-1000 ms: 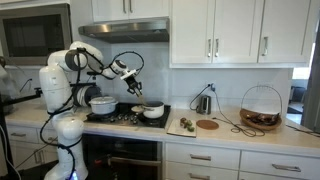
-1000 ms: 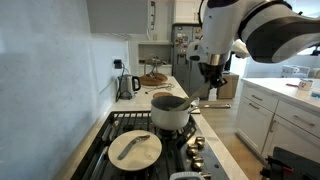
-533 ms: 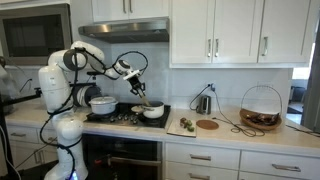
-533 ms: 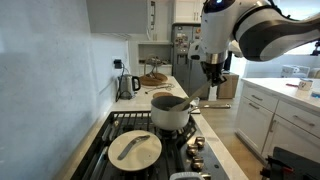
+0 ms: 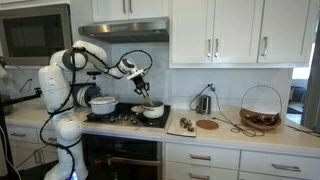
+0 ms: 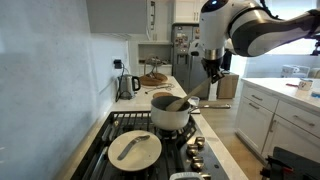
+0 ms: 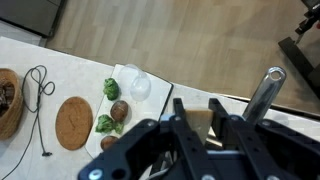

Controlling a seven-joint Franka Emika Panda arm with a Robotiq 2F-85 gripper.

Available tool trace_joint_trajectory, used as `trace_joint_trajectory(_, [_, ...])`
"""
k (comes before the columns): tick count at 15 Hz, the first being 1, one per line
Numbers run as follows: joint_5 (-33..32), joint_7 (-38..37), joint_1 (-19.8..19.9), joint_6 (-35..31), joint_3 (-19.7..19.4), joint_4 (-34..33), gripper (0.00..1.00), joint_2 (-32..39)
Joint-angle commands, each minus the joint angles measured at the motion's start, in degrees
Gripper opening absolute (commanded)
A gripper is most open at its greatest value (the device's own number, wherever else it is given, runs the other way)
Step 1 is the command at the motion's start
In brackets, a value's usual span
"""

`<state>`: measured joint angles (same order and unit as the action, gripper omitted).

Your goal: Remove the lid from the pot and use the spatula to stir the contents inside.

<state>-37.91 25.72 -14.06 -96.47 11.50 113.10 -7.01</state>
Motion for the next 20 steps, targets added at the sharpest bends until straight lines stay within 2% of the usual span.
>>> trace_joint_trajectory(1, [2.48, 2.58, 1.05, -1.00, -0.86, -2.08, 0.08, -0.10])
trace_joint_trajectory(13, [14.30, 10.05, 2.31, -2.26, -4.43, -3.29, 0.08, -6.89])
trace_joint_trajectory(20, [22.22, 16.38, 4.38, -1.69, -10.75, -2.70, 0.08, -15.06])
